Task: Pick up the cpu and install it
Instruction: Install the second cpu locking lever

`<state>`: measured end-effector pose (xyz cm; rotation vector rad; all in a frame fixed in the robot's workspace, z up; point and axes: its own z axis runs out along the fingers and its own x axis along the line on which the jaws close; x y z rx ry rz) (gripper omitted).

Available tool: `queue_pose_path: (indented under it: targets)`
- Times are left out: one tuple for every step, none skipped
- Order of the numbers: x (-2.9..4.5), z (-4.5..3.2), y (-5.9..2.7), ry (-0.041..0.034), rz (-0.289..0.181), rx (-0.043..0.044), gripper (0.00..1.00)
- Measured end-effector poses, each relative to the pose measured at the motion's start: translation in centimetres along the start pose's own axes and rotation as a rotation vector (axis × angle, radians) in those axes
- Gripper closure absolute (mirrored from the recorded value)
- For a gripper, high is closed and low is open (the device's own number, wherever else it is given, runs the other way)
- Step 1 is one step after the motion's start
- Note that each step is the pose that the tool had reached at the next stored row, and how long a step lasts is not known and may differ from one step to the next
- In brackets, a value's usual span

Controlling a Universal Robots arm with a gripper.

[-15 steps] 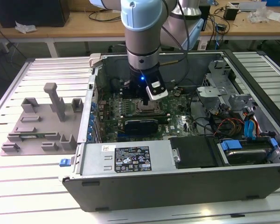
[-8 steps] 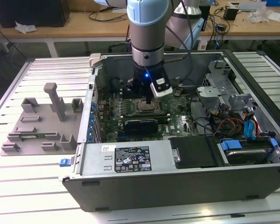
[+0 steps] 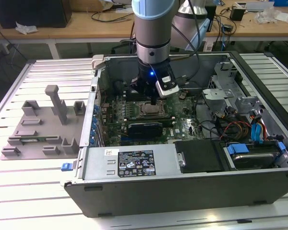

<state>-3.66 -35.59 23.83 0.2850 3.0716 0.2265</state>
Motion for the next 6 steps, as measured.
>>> queue_pose_path:
  targets:
    - [0.01,0.0,0.0,-0.0001,0.0,0.0005,0.89]
    - [0.0,0.0,0.0,-0.0001,0.0,0.0006,0.89]
    - [0.0,0.0,0.0,-0.0001,0.0,0.0008,0.89]
    - [0.0,0.0,0.0,-0.0002,0.0,0.0011,0.89]
    - [0.0,0.0,0.0,-0.0002,0.0,0.0013,0.89]
    - [0.0,0.0,0.0,-0.0003,0.0,0.0016,0.89]
